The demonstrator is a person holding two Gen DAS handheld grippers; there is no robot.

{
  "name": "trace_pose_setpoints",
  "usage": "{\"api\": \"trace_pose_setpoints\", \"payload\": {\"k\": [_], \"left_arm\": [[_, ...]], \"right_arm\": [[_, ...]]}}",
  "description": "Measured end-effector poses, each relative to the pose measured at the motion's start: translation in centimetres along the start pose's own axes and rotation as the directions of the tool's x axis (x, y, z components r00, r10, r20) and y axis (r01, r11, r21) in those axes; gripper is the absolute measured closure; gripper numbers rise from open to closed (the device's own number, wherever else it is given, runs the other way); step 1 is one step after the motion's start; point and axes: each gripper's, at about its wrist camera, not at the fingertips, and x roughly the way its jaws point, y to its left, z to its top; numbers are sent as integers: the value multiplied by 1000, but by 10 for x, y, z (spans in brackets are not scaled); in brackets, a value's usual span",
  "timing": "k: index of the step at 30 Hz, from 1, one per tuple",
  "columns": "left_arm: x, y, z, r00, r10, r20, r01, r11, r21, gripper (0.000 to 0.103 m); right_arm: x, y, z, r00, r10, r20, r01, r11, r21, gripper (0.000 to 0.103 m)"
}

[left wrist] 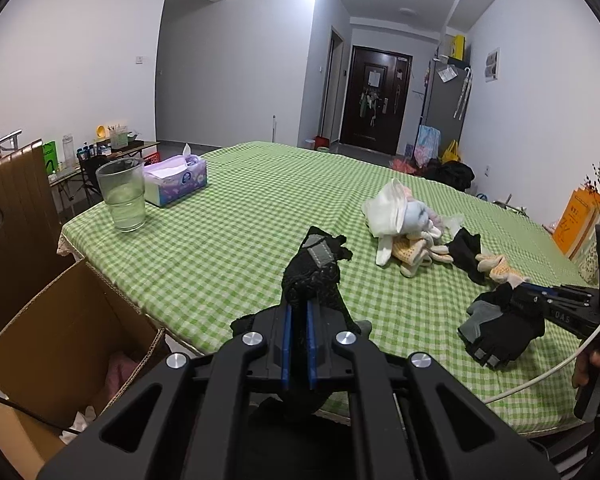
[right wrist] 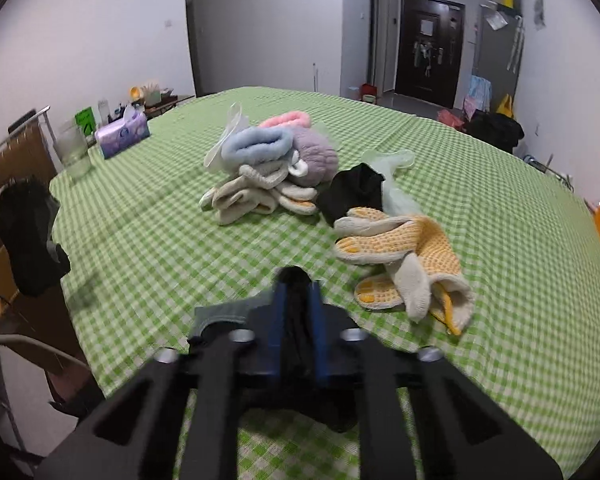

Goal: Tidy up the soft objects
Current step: 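Carry the black gloves to the cardboard box and open both grippers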

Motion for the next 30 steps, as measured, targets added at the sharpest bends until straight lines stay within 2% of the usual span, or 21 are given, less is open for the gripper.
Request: {"api": "trace_pose_setpoints", "payload": {"k": [4,6,9,11,15,22,26,30], "left_arm": [[-3,-5,5,1000,5,9,-6,1000,9,99],[-7,-8,8,1000,2,24,-2,1000,9,99],[-16,-13,12,999,-10,52,9,1000,8,99],[-21,-15,13,998,-18,66,17,1000,5,99],[-26,-17,12,997,-20,74,20,1000,3,99],[-24,9,9,997,29,70,-26,999,-38,99],[-26,47,5,994,93,61,-87,991,-102,99],[-33,101,-5,983,181,39,-171,966,-194,99]], "right_arm": [[-45,-6,16,990,-30,135,28,999,17,96],[-81,-13,27,973,-40,227,34,999,31,97],[-119,-20,39,948,-45,316,35,999,38,97],[-129,-22,42,941,-52,334,43,998,34,97],[-134,-25,45,939,-57,338,49,998,32,97],[-101,11,60,954,30,297,-20,999,-35,97],[-68,59,80,960,124,252,-98,989,-114,97],[-31,131,100,949,252,189,-210,953,-218,97]]}}
